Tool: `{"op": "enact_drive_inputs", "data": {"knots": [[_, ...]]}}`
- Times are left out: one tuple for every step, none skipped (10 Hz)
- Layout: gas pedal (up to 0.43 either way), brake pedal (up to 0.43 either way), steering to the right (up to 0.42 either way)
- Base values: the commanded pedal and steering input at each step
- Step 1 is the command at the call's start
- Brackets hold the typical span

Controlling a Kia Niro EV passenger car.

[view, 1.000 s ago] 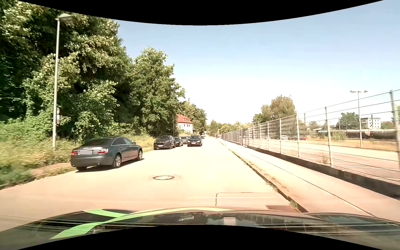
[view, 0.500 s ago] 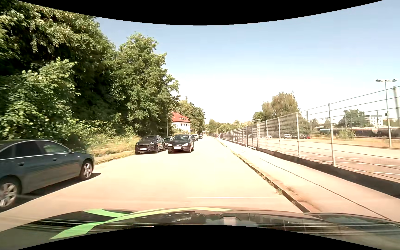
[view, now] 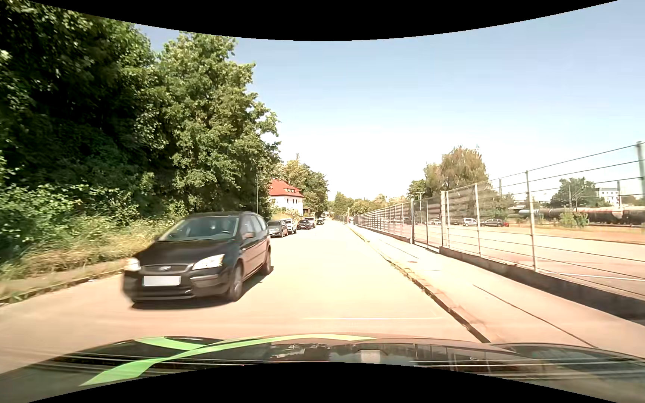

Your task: Follow the waypoints while adhering to traffic rules and regulations

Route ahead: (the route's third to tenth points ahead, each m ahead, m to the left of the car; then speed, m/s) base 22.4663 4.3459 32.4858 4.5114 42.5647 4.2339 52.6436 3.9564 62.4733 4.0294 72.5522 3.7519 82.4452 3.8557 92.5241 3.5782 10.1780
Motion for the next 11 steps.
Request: {"op": "enact_drive_inputs", "data": {"knots": [[0.11,0.0,0.001],[0.11,0.0,-0.003],[0.11,0.0,-0.008],[0.11,0.0,-0.009],[0.11,0.0,-0.009],[0.118,0.0,-0.009],[0.118,0.0,-0.009],[0.13,0.0,-0.009],[0.13,0.0,-0.009],[0.13,0.0,-0.008],[0.15,0.0,-0.008]]}}
